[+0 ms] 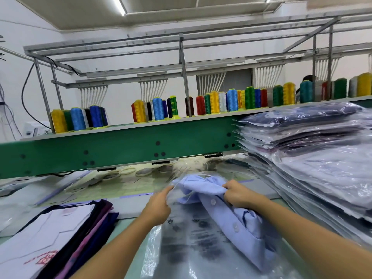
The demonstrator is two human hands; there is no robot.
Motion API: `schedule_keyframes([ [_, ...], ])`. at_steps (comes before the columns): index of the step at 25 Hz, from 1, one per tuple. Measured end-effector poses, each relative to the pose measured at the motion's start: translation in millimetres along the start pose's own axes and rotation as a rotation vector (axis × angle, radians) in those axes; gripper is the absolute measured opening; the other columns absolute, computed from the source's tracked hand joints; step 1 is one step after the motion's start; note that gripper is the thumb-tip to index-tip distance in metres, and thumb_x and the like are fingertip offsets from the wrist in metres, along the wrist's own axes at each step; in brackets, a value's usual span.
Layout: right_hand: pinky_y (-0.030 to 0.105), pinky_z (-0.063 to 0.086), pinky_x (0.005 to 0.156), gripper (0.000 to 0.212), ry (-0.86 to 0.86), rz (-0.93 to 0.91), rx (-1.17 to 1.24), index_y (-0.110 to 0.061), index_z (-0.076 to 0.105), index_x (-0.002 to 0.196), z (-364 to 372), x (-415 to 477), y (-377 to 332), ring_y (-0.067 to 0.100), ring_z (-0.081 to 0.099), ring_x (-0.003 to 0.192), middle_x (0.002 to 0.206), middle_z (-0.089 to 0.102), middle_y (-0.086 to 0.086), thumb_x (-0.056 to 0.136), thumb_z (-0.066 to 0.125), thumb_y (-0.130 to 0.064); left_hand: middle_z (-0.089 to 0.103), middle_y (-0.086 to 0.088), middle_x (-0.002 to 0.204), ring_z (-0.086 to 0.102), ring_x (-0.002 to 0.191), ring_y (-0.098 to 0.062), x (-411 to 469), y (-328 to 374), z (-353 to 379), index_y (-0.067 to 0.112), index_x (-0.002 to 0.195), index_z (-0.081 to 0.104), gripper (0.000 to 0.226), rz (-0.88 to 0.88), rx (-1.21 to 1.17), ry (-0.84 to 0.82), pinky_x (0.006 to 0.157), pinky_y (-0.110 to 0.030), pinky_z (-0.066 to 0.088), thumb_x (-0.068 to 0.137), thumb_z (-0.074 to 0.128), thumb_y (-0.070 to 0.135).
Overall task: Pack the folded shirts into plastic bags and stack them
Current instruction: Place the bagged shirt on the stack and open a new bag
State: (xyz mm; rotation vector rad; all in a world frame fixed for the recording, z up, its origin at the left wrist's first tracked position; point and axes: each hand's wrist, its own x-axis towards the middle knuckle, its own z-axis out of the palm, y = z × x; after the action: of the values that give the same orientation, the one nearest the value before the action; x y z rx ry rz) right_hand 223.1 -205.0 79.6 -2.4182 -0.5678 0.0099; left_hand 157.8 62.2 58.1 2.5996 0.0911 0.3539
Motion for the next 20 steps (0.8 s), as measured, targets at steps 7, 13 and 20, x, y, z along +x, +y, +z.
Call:
schedule_keyframes([
  [7, 0.034, 0.039, 0.073, 0.023, 0.009, -0.064, -0.633, -0.010, 0.054, 0.115, 39, 3, -36, 0.034, 0.062, 0.104, 0.118, 0.063, 0.017, 0.096, 0.044, -0.017, 0.059, -0.003, 0.135, 0.056, 0.124, -0.029, -8, 25, 6, 0.030, 0.138, 0.053, 0.067, 0.069, -0.309, 0.127, 0.094, -0.047, 0.055, 0.080, 0.046, -0.004],
  [13, 0.038, 0.047, 0.086, 0.029, 0.040, -0.051, -0.601, -0.012, 0.056, 0.123, 52, 12, -42, 0.033, 0.061, 0.113, 0.124, 0.062, 0.015, 0.097, 0.046, -0.019, 0.019, -0.011, 0.167, 0.025, 0.152, -0.026, -20, 46, 12, 0.025, 0.153, 0.041, 0.065, 0.254, 0.102, 0.006, 0.113, -0.033, 0.032, 0.094, 0.040, -0.002],
  [20, 0.029, 0.040, 0.071, 0.020, 0.234, 0.038, -0.087, -0.009, 0.068, 0.093, 33, 33, -48, 0.032, 0.061, 0.097, 0.106, 0.069, 0.019, 0.094, 0.048, -0.011, 0.034, -0.011, 0.158, 0.049, 0.129, -0.038, -20, 41, 5, 0.042, 0.158, 0.007, 0.096, 0.009, -0.286, 0.177, 0.096, -0.054, 0.052, 0.086, 0.049, -0.004],
])
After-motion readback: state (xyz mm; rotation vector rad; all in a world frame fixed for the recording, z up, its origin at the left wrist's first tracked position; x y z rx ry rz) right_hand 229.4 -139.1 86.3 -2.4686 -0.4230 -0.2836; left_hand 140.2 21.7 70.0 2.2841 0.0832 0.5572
